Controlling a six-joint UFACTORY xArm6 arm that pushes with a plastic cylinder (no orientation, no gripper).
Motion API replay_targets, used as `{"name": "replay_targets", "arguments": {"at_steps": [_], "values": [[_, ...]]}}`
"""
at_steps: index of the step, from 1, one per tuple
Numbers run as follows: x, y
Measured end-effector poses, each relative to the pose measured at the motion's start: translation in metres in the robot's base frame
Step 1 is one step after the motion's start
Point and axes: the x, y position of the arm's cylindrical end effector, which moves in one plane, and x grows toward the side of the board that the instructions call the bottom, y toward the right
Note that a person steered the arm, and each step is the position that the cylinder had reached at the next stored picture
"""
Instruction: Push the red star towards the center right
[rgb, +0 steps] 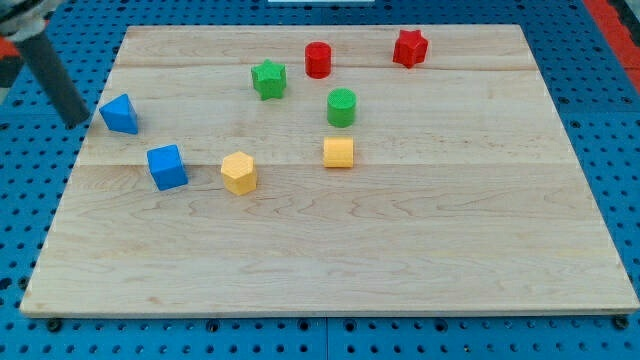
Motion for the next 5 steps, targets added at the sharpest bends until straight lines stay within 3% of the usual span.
{"name": "replay_targets", "arguments": {"at_steps": [2, 3, 4, 5], "values": [[0.018, 0.086], [-0.040, 0.104], [-0.049, 0.177], [-0.122, 0.128]]}}
